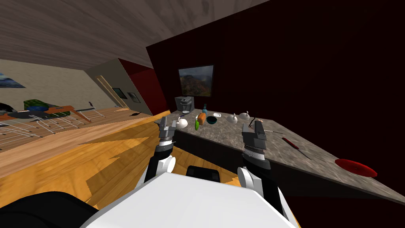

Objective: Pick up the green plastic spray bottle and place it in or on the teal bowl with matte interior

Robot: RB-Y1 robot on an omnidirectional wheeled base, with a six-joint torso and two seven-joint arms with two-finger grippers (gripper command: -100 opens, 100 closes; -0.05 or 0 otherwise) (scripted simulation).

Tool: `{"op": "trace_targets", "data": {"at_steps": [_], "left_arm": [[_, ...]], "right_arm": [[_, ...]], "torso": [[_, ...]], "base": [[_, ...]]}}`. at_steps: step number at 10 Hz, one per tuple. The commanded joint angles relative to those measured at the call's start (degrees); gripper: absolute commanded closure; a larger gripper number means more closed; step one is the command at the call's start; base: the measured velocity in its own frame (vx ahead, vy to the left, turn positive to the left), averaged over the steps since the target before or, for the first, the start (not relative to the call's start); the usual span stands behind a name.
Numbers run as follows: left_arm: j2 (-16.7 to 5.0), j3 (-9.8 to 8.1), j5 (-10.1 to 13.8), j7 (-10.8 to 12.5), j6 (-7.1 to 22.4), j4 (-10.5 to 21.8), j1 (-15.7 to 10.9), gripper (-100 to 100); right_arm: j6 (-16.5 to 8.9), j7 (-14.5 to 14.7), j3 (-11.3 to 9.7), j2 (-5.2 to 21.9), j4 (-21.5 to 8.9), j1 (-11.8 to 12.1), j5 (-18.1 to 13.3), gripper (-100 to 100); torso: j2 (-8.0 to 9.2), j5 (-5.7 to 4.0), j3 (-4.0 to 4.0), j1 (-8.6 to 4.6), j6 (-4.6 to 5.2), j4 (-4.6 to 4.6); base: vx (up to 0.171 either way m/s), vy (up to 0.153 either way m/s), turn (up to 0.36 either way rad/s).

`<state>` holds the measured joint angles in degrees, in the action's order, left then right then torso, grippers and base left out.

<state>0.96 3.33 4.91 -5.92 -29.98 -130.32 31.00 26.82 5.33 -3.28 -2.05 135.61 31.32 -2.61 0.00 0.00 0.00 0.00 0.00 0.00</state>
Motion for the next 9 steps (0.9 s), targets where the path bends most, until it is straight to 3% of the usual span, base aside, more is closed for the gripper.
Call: {"op": "trace_targets", "data": {"at_steps": [1, 9], "left_arm": [[-1.68, -0.08, -0.22, -0.11, 0.30, 0.19, 0.00, -100], [-11.60, -1.38, -3.79, -1.90, 5.09, 2.93, 0.09, -100]], "right_arm": [[0.00, 0.00, 0.00, 0.00, 0.00, 0.00, 0.00, 0], [0.00, 0.00, 0.00, 0.00, 0.00, 0.00, 0.00, 0]], "torso": [[0.00, 0.00, 0.00, 0.00, 0.00, 0.00], [-0.05, -0.02, -0.03, -0.10, 0.01, -0.01]], "base": [[0.002, -0.005, -0.021], [0.009, -0.025, -0.057]]}}
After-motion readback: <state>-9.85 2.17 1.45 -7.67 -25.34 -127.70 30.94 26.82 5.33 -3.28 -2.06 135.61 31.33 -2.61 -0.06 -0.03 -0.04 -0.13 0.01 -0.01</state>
